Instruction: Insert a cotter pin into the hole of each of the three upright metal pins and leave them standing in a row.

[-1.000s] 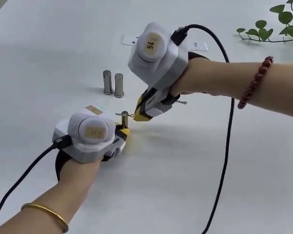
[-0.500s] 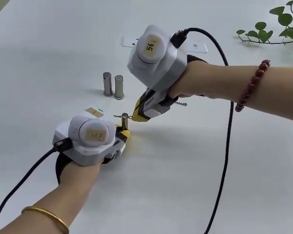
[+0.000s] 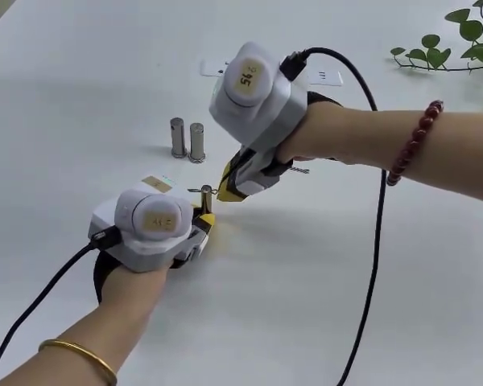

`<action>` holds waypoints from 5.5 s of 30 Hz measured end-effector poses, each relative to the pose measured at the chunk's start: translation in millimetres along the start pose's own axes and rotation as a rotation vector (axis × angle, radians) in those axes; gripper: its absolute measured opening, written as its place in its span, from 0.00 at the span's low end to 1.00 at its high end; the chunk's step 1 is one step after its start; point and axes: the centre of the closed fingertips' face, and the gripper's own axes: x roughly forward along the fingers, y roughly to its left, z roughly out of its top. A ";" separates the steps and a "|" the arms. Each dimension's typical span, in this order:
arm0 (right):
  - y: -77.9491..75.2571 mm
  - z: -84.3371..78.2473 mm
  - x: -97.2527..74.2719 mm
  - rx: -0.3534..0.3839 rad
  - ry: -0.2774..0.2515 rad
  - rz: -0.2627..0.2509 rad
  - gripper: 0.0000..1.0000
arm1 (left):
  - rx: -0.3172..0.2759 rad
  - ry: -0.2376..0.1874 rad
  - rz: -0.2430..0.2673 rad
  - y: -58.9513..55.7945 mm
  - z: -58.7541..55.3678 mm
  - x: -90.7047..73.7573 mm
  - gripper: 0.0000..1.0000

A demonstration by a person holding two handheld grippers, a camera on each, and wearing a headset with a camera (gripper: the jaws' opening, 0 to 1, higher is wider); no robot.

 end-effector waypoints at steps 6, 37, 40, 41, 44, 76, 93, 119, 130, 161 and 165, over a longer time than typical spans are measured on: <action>-1.4 -6.6 -0.2 0.019 0.001 -0.006 0.01 | -0.006 0.003 0.007 0.8 0.0 0.3 0.06; -7.4 -16.0 -40.2 0.477 -0.465 -0.167 0.23 | -0.058 -0.064 0.007 2.9 14.6 -3.4 0.07; -4.0 -21.0 -40.2 0.487 -0.480 -0.187 0.23 | -0.055 -0.066 0.009 2.8 15.0 -3.7 0.06; -3.7 -22.5 -40.7 0.492 -0.486 -0.192 0.23 | -0.056 -0.066 0.009 2.7 15.0 -3.8 0.06; -3.3 -25.8 -41.7 0.511 -0.517 -0.201 0.22 | -0.057 -0.068 0.016 3.3 14.8 -4.3 0.06; -2.7 -42.3 -44.9 0.562 -0.587 -0.272 0.43 | -0.054 -0.082 0.063 25.8 18.0 -6.7 0.05; 10.5 -57.0 -40.9 0.622 -0.579 -0.266 0.42 | -0.065 -0.078 0.074 32.1 16.3 -5.1 0.06; -9.8 -44.6 -53.5 0.646 -0.640 -0.298 0.43 | -0.059 -0.074 0.018 24.3 17.7 -16.2 0.37; -48.9 -25.4 -57.7 0.613 -0.681 -0.332 0.42 | -0.101 -0.112 -0.033 18.9 27.1 -37.5 0.69; -102.7 23.6 -0.6 0.490 -0.694 -0.355 0.34 | -0.097 -0.171 -0.039 21.3 44.0 -75.6 0.96; -105.5 31.2 8.7 0.473 -0.684 -0.355 0.32 | -0.092 -0.175 -0.042 22.1 45.0 -79.2 0.99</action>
